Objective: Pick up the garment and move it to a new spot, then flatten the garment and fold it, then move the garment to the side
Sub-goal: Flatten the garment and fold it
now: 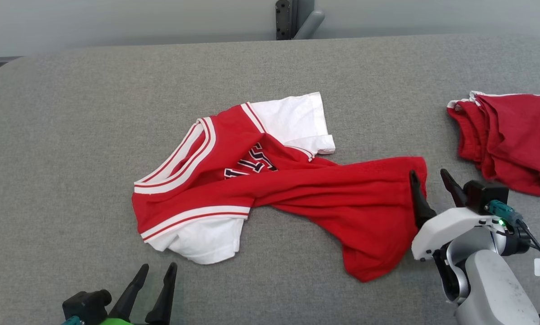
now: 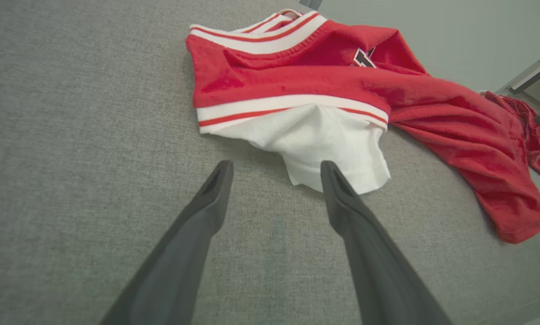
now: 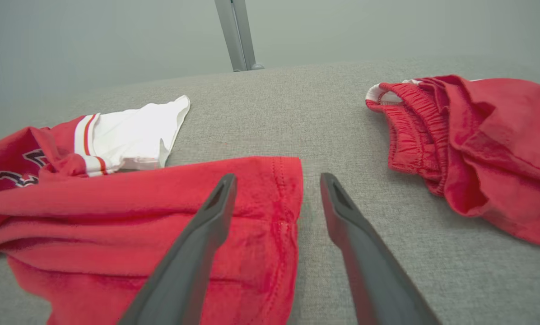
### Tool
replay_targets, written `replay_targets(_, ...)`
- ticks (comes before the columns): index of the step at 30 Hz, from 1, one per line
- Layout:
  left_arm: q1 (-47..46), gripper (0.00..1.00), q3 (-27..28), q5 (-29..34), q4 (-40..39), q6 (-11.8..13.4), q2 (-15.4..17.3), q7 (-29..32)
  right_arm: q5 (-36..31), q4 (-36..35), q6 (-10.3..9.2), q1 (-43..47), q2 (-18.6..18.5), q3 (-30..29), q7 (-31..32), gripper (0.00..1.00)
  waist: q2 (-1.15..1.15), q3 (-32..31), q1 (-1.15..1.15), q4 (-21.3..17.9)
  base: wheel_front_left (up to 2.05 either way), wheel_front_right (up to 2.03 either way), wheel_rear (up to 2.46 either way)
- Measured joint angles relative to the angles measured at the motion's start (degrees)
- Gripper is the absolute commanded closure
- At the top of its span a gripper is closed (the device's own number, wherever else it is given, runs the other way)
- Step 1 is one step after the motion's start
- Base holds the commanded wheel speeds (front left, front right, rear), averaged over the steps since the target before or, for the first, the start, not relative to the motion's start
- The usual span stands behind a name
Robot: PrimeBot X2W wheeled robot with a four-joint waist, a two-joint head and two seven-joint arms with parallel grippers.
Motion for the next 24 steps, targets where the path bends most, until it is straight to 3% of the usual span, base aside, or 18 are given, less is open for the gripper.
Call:
replay_targets(10, -1.24, 0.00, -1.93, -2.22, 1.09, 0.00, 1.75, -0.44, 2.01, -5.93, 0.00, 4.49, 0.77, -2.32, 3.93, 0.00, 0.00, 0.91, 0.00, -0.26, 0.00, 0.00, 0.00)
replay_targets(14, -1.27, 0.00, -1.74, -1.74, 0.32, 0.00, 2.02, -0.53, 8.87, -4.43, -0.01, 4.01, 0.78, -2.27, 4.71, 0.00, 0.00, 1.16, 0.00, -0.24, 0.00, 0.00, 0.00)
replay_targets(19, -1.30, 0.00, -1.66, -1.31, -0.03, 0.00, 2.42, -0.53, 11.55, -0.47, -0.01, 1.11, 0.80, -1.70, 5.52, 0.00, 0.00, 1.38, 0.00, -0.03, 0.00, 0.00, 0.00)
replay_targets(21, -1.32, 0.00, -1.64, -1.29, -0.08, 0.00, 2.52, -0.55, 12.38, 1.30, -0.01, -0.13, 0.79, -1.43, 5.58, 0.10, 0.00, 1.45, 0.00, 0.15, 0.00, 0.00, 0.00)
replay_targets(22, -1.33, 0.00, -1.69, -1.27, -0.07, 0.00, 2.56, -0.58, 12.41, 2.19, -0.01, -0.62, 0.79, -1.25, 5.61, 0.20, 0.00, 1.46, 0.00, 0.25, 0.00, 0.00, 0.00)
replay_targets(23, -1.33, 0.00, -1.72, -1.25, -0.05, 0.00, 2.60, -0.59, 12.52, 3.16, -0.01, -1.06, 0.82, -1.22, 5.72, 0.37, 0.00, 1.46, 0.00, 0.35, 0.00, 0.00, 0.00)
replay_targets(24, -1.33, 0.00, -1.83, -1.23, -0.03, 0.00, 2.63, -0.59, 12.50, 4.23, -0.01, -1.47, 0.82, -1.14, 5.88, 0.44, 0.00, 1.45, 0.00, 0.48, 0.00, 0.00, 0.00)
